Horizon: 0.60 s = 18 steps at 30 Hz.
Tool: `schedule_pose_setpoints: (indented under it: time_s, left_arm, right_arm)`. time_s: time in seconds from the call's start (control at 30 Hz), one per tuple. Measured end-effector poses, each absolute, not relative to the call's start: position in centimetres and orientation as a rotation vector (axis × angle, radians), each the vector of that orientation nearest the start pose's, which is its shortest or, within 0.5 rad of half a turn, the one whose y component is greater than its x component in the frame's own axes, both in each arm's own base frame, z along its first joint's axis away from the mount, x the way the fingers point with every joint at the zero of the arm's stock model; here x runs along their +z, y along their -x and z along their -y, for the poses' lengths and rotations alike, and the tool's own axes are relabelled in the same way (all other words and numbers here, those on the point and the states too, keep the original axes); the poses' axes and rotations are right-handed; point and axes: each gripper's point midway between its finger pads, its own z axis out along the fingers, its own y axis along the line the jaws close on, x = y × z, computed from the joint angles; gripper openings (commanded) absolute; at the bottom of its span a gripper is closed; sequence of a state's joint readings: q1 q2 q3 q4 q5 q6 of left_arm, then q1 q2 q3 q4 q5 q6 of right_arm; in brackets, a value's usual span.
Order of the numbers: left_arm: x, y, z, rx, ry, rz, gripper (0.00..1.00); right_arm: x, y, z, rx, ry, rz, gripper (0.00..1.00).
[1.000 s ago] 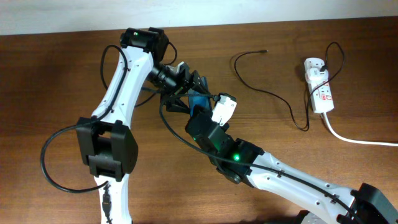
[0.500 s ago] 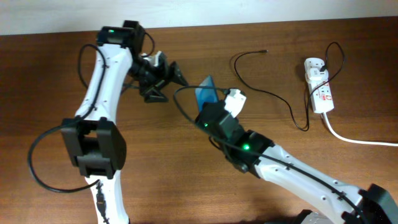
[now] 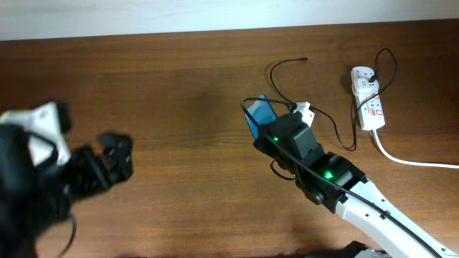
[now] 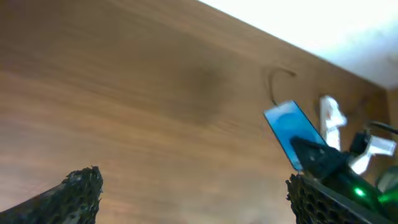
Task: Plug charger to phone and switch on socket
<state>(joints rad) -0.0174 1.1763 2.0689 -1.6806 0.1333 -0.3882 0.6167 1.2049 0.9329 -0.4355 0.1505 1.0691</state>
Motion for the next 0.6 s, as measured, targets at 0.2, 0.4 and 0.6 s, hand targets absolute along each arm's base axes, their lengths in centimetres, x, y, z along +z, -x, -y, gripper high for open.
schedule_pose_setpoints:
  time_s: [0.2,0.4,0.6]
  left_arm:
    - [35.5,-21.8,0.6,-0.300,0.621,-2.264,0.99]
    - [25.9,-30.1,7.2,-0.774,0.541,-2.373,1.00]
    - [18.5,-31.6,13.4,-1.344,0.596,-2.654,0.99]
  right_arm:
    - [20.7,-29.6,-18.4,0.730,-0.590,-2.293,0.04]
    - [21.3,-28.1,-17.3,0.724,-0.610,-2.303,0.04]
    - [20.0,-29.0,-17.4,0.787,-0.923,-2.263,0.04]
